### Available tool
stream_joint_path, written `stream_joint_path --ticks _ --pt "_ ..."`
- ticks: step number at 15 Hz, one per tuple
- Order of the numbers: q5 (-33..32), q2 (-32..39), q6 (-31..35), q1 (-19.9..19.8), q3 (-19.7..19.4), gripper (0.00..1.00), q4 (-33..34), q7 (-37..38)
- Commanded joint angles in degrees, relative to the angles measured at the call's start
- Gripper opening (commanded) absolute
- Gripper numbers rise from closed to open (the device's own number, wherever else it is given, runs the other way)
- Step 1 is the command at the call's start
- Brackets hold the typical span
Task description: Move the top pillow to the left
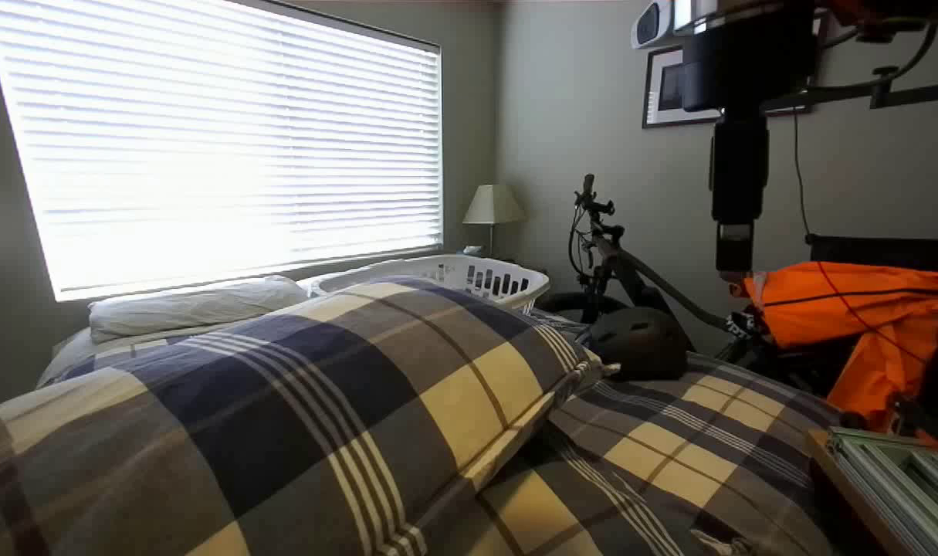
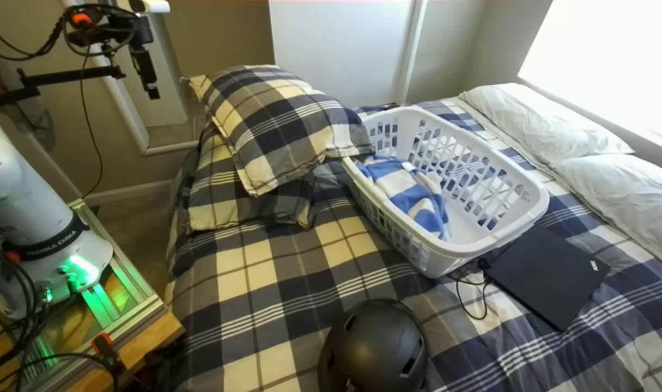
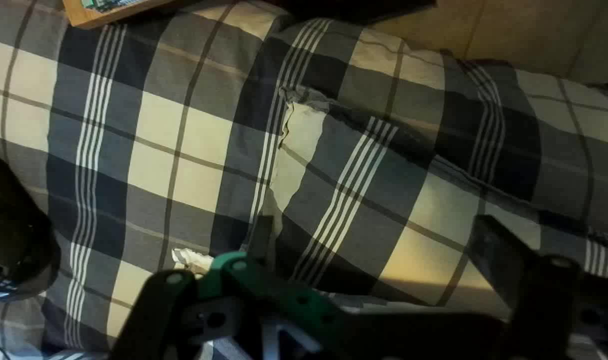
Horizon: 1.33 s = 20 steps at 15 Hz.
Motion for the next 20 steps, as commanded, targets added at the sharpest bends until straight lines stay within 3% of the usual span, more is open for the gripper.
stream_joint_path --ticks 1,5,10,15,17,19,20 --pt "-0.18 0.06 -0.1 0.38 -0.34 1.0 0.08 0.16" --pt "-0.18 0.06 -0.1 0.38 -0.34 1.0 0.08 0.16" --pt "-9.61 -7.25 10.72 -3.14 -4.84 1.0 -6.59 -4.39" --pt "-14.81 -10.77 30.94 -8.81 -15.74 1.0 -13.27 -14.93" --pt "-12.56 -8.76 38.99 -9.75 -21.18 1.0 -13.32 -21.49" --pt "-8.12 -6.24 45.62 -7.89 -27.26 1.0 -12.37 -28.34" --pt "-9.91 -7.67 40.68 -10.77 -21.67 1.0 -12.54 -24.03"
